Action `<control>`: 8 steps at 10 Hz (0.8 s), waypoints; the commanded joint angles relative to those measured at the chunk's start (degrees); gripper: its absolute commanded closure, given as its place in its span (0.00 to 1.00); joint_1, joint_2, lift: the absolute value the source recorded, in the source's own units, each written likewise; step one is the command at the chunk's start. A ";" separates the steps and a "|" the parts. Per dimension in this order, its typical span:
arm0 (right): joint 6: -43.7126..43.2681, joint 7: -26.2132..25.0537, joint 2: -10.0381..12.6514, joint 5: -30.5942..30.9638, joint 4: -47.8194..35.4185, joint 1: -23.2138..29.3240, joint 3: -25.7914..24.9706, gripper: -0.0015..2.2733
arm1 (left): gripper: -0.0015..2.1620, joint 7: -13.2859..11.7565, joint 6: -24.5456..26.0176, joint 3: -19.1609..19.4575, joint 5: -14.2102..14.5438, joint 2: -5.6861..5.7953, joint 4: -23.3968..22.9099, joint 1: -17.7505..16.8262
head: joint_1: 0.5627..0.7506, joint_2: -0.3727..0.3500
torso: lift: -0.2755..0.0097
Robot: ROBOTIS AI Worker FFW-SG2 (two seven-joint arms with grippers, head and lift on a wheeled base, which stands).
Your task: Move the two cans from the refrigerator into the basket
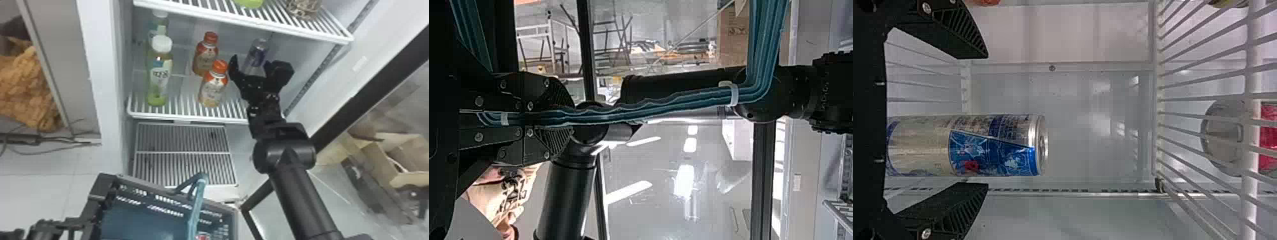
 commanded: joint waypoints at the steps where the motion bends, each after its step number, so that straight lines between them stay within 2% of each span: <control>1: 0.47 -0.34 0.00 0.00 0.96 -0.56 0.21 0.04 | 0.56 0.00 0.74 0.01 -0.16 -0.05 0.16 -0.06 | 0.70 0.03 | 0.03; 8: 1.03 -1.40 -0.44 0.23 2.79 -2.39 0.21 0.05 | 0.56 0.00 0.74 -0.44 0.07 0.04 0.30 -0.34 | 0.70 0.03 | 0.03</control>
